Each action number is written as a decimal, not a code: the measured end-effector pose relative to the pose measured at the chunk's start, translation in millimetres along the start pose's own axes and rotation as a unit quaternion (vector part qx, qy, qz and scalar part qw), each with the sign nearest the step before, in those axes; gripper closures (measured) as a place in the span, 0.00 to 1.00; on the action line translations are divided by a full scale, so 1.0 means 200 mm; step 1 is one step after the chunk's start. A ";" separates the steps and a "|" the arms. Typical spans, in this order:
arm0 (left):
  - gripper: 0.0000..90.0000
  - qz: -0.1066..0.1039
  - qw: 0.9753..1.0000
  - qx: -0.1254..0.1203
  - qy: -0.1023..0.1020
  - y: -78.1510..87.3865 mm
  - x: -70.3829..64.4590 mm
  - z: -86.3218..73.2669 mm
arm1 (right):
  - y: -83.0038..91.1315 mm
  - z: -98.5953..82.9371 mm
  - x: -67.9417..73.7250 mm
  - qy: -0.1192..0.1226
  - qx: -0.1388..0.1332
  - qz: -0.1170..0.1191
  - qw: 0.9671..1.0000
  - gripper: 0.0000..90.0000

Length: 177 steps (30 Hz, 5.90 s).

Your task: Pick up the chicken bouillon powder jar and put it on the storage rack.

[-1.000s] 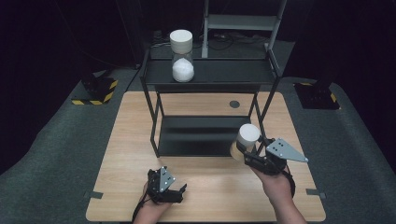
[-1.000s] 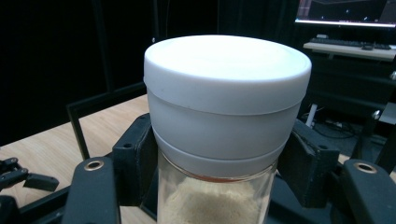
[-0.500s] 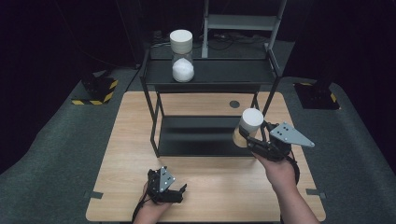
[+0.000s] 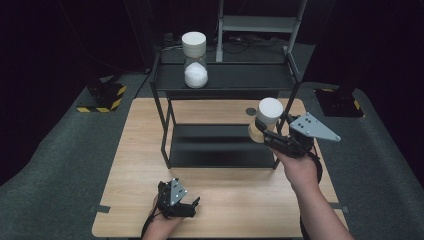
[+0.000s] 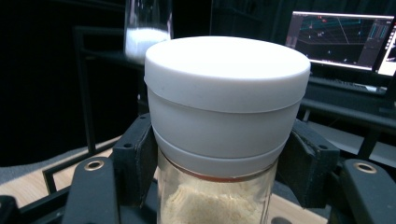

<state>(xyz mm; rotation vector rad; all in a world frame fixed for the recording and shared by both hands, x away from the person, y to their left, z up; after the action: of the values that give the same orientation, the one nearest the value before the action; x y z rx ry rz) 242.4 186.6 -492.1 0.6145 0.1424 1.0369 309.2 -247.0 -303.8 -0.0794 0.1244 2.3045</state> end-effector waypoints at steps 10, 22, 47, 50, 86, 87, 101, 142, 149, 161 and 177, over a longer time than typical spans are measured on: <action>0.01 -0.003 1.000 -0.001 0.000 0.00 0.00 0.00 | -0.04 0.11 -0.02 -0.002 -0.014 -0.007 1.000 0.39; 0.01 -0.006 1.000 -0.002 0.003 0.00 0.01 0.00 | -0.08 0.24 -0.04 0.008 -0.034 -0.017 0.999 0.39; 0.01 -0.008 1.000 -0.006 0.009 0.00 0.02 -0.01 | -0.25 0.41 -0.08 0.013 -0.045 -0.058 0.997 0.39; 0.01 -0.009 1.000 -0.006 0.010 0.00 0.02 -0.01 | -0.28 0.43 -0.10 0.006 -0.043 -0.063 0.997 0.39; 0.01 -0.012 1.000 -0.012 0.017 0.01 0.03 -0.02 | -0.52 0.43 -0.16 -0.009 -0.018 -0.080 0.997 0.39; 0.01 -0.012 1.000 -0.012 0.017 0.01 0.03 -0.02 | -0.53 0.43 -0.16 -0.009 -0.017 -0.080 0.997 0.39; 0.01 -0.013 1.000 -0.013 0.019 0.01 0.03 -0.02 | -0.57 0.42 -0.18 -0.017 -0.025 -0.082 0.996 0.38; 0.01 -0.012 1.000 -0.015 0.016 0.01 0.03 -0.02 | -0.58 0.40 -0.14 -0.041 -0.030 -0.096 0.994 0.00; 0.01 -0.011 1.000 -0.014 0.013 0.01 0.03 -0.02 | -0.53 0.37 -0.12 -0.042 -0.035 -0.091 0.994 0.00; 0.01 -0.011 1.000 -0.012 0.010 0.01 0.02 -0.02 | -0.45 0.34 -0.06 -0.027 -0.032 -0.082 0.996 0.00; 0.01 -0.010 1.000 -0.010 0.006 0.01 0.02 -0.01 | -0.28 0.27 0.02 -0.018 -0.037 -0.066 0.997 0.00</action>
<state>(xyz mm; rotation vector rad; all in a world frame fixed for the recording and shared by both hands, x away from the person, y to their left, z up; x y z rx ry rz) 241.9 191.1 -493.2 0.5869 0.1487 1.0223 346.0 -200.3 -254.1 -0.0824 0.0142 2.1779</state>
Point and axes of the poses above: each handheld gripper's, and its own axes: y roughly backward along the jaws, z roughly out of its top, x roughly to its left, the point moved 5 cm from there along -y, roughly forward along the jaws, and after that the axes turned 5 degrees about z, right-handed, at the moved point
